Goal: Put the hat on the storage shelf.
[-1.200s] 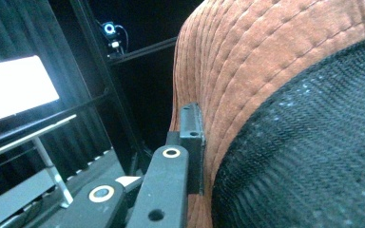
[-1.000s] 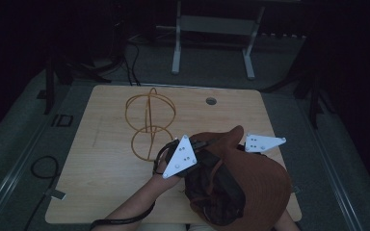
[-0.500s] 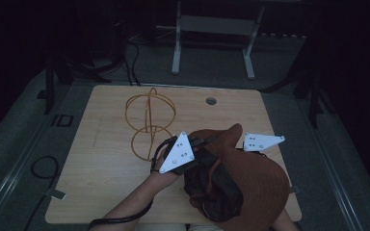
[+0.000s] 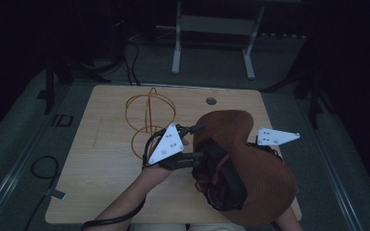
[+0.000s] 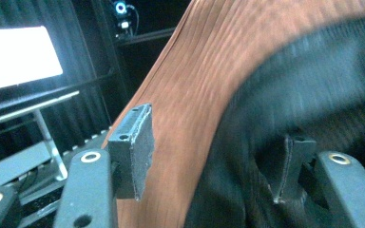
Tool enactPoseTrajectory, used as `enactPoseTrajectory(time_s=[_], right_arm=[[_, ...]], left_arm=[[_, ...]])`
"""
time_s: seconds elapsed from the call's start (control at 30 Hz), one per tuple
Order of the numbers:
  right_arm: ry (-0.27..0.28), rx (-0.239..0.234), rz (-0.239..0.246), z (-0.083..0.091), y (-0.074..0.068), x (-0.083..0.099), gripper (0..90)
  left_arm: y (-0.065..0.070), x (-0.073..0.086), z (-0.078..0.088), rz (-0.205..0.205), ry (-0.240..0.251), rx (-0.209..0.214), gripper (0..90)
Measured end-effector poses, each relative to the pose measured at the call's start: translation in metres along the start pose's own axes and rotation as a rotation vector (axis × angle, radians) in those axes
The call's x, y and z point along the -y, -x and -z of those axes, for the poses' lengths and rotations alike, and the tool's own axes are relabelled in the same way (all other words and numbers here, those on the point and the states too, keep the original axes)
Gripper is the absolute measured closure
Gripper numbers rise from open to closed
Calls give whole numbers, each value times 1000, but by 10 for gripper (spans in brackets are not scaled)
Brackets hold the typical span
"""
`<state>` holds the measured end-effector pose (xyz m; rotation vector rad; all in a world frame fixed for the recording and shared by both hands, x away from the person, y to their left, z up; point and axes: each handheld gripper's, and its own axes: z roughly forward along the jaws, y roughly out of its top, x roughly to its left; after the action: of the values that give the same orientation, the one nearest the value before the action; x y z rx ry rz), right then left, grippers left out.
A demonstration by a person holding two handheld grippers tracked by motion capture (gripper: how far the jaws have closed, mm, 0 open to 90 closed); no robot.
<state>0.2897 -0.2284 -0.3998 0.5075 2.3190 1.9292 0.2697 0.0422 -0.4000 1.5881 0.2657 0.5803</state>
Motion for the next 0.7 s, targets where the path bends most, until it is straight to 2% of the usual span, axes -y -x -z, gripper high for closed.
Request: enactPoseTrajectory(time_s=[0.27, 0.43, 0.47, 0.53, 0.7], right_arm=[[53, 105, 9, 21, 12, -13, 866], [66, 172, 13, 27, 22, -21, 866], [69, 182, 11, 27, 24, -23, 866], [75, 194, 10, 28, 28, -26, 866], [95, 222, 3, 28, 39, -38, 866]], left_arm=[[-3, 19, 14, 39, -74, -11, 343], [-3, 30, 22, 71, -126, -41, 221], [-3, 32, 23, 76, -134, -48, 158], [-3, 38, 28, 82, -164, -62, 142], [-4, 53, 42, 111, -198, -103, 107]])
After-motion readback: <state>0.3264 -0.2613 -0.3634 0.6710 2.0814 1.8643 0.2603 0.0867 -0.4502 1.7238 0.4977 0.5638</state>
